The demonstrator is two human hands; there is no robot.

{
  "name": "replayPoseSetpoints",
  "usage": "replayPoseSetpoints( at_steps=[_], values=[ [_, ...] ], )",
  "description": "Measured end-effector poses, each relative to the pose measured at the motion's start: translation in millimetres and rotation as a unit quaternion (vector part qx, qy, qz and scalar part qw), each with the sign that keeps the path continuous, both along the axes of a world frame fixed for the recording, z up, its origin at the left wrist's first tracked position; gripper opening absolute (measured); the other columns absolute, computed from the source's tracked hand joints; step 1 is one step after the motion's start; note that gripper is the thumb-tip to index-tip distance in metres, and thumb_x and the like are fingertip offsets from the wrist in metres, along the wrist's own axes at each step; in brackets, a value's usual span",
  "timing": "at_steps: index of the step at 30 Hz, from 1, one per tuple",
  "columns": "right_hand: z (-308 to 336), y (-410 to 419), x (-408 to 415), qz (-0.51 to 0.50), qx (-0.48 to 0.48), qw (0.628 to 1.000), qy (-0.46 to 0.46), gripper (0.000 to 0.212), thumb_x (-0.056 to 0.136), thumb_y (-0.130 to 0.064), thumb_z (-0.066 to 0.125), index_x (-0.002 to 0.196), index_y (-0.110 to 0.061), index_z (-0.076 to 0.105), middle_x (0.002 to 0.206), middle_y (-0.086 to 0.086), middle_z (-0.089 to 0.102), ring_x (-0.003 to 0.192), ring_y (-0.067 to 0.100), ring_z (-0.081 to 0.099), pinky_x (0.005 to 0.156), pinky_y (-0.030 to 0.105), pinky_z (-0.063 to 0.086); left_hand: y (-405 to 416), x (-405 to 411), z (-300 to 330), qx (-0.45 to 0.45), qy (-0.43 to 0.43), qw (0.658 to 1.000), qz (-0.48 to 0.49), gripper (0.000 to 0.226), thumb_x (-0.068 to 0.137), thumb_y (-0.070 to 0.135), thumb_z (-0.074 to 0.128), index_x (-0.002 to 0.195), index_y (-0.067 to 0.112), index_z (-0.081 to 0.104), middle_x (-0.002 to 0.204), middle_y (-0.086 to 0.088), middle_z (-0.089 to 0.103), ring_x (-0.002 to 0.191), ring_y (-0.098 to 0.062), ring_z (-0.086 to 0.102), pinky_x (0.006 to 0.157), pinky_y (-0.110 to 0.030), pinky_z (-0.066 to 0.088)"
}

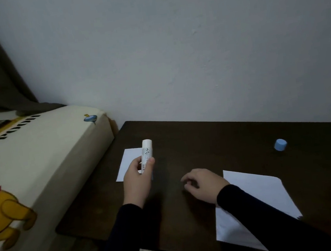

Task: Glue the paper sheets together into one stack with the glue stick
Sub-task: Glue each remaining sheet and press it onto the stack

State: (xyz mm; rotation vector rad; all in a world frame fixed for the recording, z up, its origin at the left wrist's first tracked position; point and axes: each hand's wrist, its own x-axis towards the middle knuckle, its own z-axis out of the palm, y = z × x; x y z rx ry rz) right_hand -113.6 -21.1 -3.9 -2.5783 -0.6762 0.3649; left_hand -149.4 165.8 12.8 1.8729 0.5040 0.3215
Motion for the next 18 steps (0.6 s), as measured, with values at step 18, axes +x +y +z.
replayPoseSetpoints(
  at_steps=[18],
  values=[
    [-25,139,108,-0.021,-0.043,0.993,-0.107,0.036,0.096,-0.032,0.053,0.130,-0.024,0.057,0.133,-0.002,0.050,0.116,0.014,0.050,0.097,0.031,0.047,68,24,-14,-0.131,-0.033,0.985,0.104,0.041,0.093,0.043,0.056,0.128,0.023,0.054,0.106,0.010,0.055,0.091,-0.007,0.054,0.064,-0.020,0.045]
  ],
)
